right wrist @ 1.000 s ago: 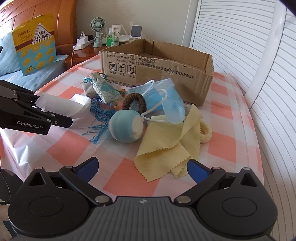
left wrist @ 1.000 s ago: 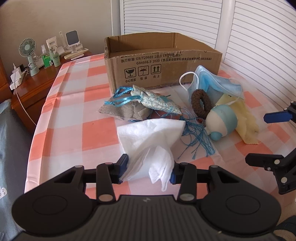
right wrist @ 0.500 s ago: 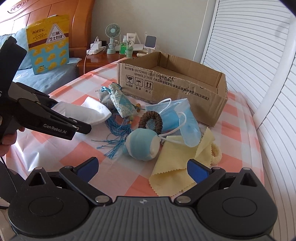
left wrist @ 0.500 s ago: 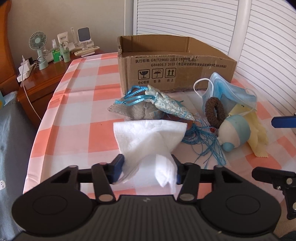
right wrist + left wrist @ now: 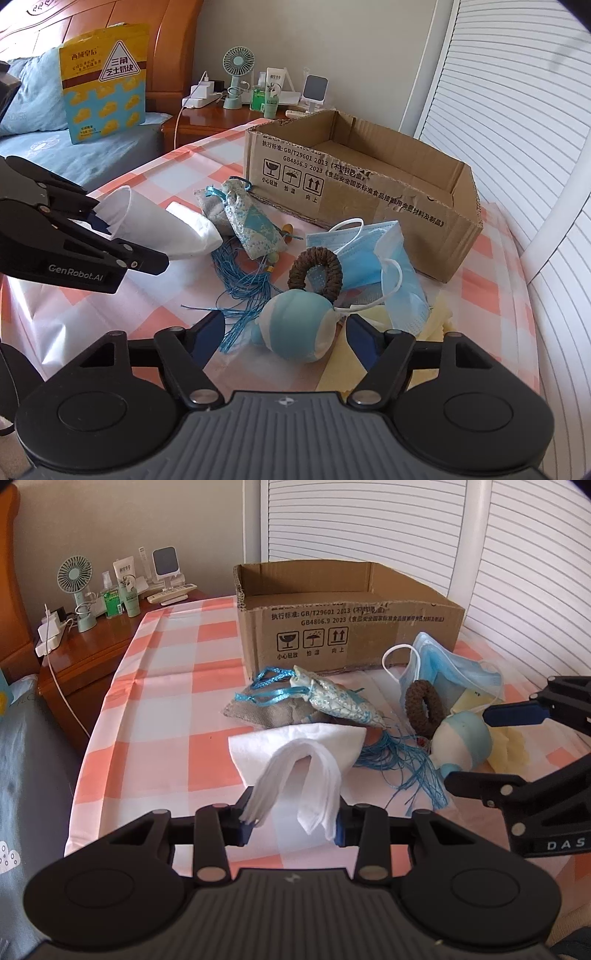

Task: Organize soft objects

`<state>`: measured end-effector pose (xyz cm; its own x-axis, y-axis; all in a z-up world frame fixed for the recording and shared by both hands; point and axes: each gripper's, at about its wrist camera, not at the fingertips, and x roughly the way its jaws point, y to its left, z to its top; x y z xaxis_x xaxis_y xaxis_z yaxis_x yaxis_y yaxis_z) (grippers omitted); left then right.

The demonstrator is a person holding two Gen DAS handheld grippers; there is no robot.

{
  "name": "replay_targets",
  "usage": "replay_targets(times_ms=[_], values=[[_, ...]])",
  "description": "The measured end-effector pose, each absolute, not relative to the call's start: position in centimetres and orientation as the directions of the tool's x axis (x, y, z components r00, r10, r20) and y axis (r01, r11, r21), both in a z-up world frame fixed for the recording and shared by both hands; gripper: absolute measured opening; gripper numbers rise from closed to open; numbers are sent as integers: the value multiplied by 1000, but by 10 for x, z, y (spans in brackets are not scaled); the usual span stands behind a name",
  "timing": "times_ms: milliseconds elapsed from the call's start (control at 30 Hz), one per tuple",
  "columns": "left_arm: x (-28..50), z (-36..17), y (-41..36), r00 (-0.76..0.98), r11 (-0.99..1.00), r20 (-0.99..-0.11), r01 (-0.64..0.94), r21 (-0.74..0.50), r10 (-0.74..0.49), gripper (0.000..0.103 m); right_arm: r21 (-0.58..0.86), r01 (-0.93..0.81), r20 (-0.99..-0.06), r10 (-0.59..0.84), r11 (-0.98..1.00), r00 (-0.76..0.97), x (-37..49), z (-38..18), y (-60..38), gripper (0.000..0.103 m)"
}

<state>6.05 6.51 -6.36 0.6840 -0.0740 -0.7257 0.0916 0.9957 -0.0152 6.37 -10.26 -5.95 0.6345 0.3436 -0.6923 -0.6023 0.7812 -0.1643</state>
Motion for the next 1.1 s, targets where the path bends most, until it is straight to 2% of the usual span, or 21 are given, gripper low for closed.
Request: replay_targets(times_ms=[100, 133, 233, 300, 367, 500, 600, 700, 967, 1033, 1100], values=[[62, -67, 65, 676, 996, -734, 87, -10, -66, 39, -164, -596, -700, 333, 786, 632, 70, -64, -99, 72], [63, -68, 65, 676, 996, -734, 88, -8, -65, 40, -164, -593, -703, 328, 789, 631, 72, -66, -99, 67], [64, -70, 64, 675, 997, -736, 81, 2, -53, 56, -158, -585, -712, 319, 795, 626, 74, -68, -99, 58], [63, -70, 63, 686, 997, -726, 71, 10, -42, 68, -147, -582, -708, 325, 800, 627, 74, -68, -101, 57], [62, -68, 61, 694, 997, -719, 70, 18, -36, 73, -148, -583, -710, 325, 799, 625, 74, -69, -101, 57], [60, -62, 58, 700, 996, -713, 85, 21, -45, 75, -155, -586, -710, 322, 795, 626, 72, -68, -101, 57], [61, -60, 59, 709, 997, -705, 72, 36, -26, 87, -145, -590, -711, 330, 794, 620, 71, -68, -102, 57], [70, -65, 66, 696, 998, -718, 40, 41, 1, 89, -152, -590, -711, 327, 793, 622, 70, -68, -101, 57], [90, -76, 83, 640, 994, -761, 48, -95, -104, 91, -143, -593, -713, 333, 793, 617, 70, -68, -101, 57], [90, -77, 80, 640, 996, -763, 53, -78, -94, 88, -143, -592, -712, 333, 793, 618, 70, -68, -101, 57], [88, -75, 76, 648, 997, -758, 66, -46, -78, 72, -149, -593, -712, 331, 791, 620, 70, -68, -100, 57]])
